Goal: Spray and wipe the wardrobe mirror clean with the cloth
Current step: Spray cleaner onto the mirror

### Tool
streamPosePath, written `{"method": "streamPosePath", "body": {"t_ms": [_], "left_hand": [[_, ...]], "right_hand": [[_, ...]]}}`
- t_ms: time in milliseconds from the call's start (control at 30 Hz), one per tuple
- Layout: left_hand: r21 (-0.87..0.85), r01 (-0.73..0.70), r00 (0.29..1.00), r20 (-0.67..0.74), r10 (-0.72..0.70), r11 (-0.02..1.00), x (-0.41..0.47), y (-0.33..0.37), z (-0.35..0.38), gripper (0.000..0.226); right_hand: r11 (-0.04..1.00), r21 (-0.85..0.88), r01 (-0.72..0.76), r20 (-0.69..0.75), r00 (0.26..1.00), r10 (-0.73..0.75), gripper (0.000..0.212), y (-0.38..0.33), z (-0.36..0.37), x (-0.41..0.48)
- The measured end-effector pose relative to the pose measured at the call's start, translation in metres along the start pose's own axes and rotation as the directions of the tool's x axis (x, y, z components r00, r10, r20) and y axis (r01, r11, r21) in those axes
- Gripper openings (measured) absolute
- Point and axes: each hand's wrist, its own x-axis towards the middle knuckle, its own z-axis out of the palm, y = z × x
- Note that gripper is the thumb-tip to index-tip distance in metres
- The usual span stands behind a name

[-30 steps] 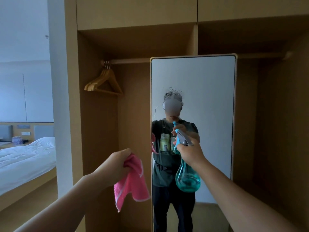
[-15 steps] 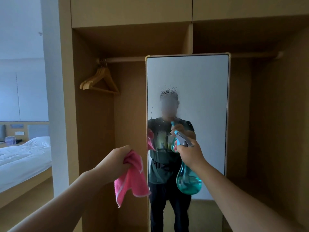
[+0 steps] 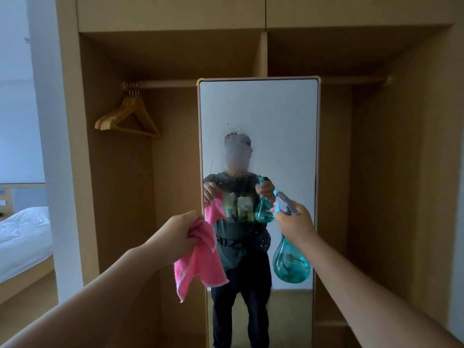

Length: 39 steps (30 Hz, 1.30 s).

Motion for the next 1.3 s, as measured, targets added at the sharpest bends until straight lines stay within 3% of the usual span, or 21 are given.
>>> {"method": "streamPosePath", "body": {"t_ms": [167,500,633,900,1100,1300], "left_hand": [[-0.018,-0.027,0.999,0.017,0.028,0.999,0.004,0.008,0.007,0.028],[-0.050,-0.063,0.998,0.027,0.064,0.997,0.012,0.019,0.021,0.031],[-0.065,-0.072,0.997,0.036,0.075,0.995,0.015,0.022,0.027,0.029],[-0.113,-0.105,0.993,0.038,0.110,0.988,0.017,0.026,0.034,0.033],[-0.121,-0.091,0.994,0.051,0.098,0.988,0.016,0.023,0.042,0.033],[-0.137,-0.069,0.993,0.082,0.081,0.988,0.007,0.018,0.052,0.037]], "right_hand": [[1.000,-0.005,-0.013,-0.017,1.000,0.013,0.009,0.009,-0.013,-0.003],[0.998,-0.011,-0.059,-0.128,0.990,0.057,0.015,0.023,-0.046,-0.001],[0.997,-0.047,-0.063,-0.156,0.986,0.055,0.004,0.027,-0.057,-0.001],[0.994,-0.040,-0.103,-0.202,0.975,0.093,0.009,0.038,-0.064,-0.003],[0.994,-0.016,-0.107,-0.144,0.984,0.104,0.007,0.049,-0.067,-0.009],[0.984,-0.045,-0.172,-0.117,0.979,0.166,0.029,0.073,-0.066,-0.020]]}}
